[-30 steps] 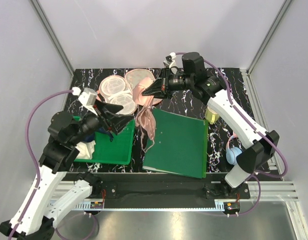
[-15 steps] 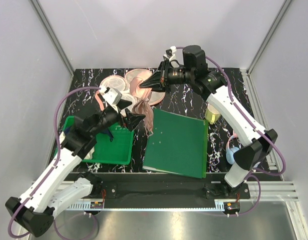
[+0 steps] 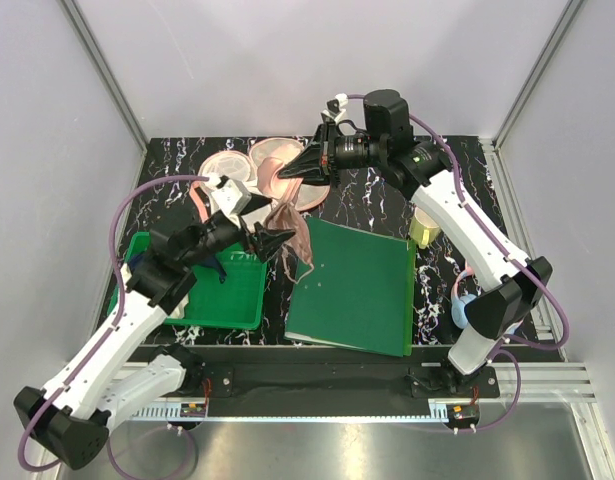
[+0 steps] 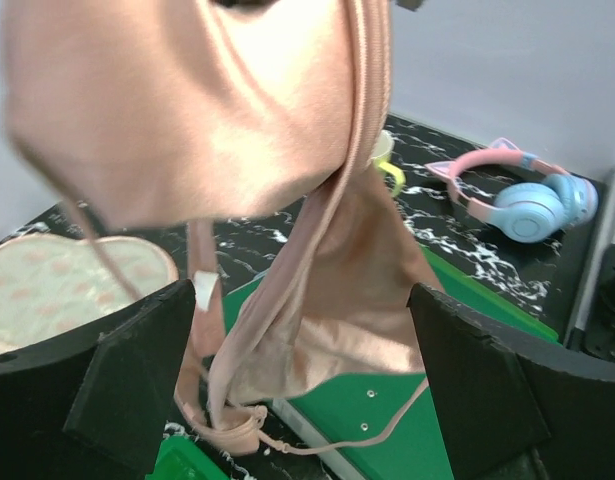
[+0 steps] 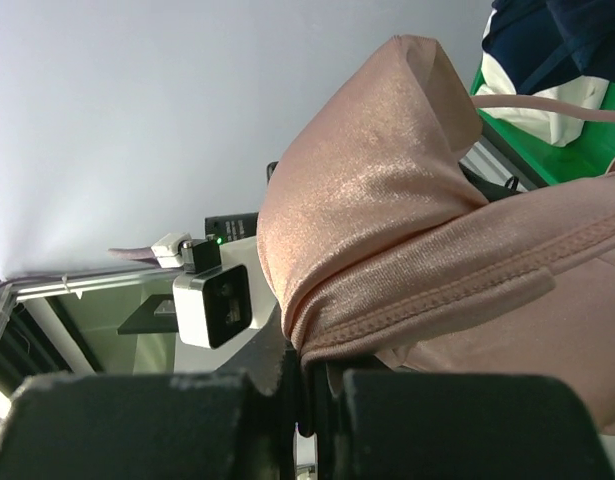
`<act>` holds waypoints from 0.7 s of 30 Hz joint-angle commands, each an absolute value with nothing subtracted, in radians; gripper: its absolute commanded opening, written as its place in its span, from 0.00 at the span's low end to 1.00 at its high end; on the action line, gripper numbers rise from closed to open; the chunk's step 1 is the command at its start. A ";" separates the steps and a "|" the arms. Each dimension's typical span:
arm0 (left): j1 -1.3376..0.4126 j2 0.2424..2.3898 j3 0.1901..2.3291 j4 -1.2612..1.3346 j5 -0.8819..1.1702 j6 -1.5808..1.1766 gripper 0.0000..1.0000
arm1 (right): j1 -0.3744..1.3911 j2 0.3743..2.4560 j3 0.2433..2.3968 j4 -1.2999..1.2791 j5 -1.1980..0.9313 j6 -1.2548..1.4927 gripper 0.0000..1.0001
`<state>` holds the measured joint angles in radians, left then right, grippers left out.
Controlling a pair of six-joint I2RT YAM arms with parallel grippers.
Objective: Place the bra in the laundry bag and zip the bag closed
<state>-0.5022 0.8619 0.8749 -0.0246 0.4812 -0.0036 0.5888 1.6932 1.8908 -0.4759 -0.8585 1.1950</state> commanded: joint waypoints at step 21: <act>-0.486 1.025 1.500 -0.983 0.520 -0.129 0.00 | 0.538 1.635 1.669 -0.551 -0.795 0.636 0.82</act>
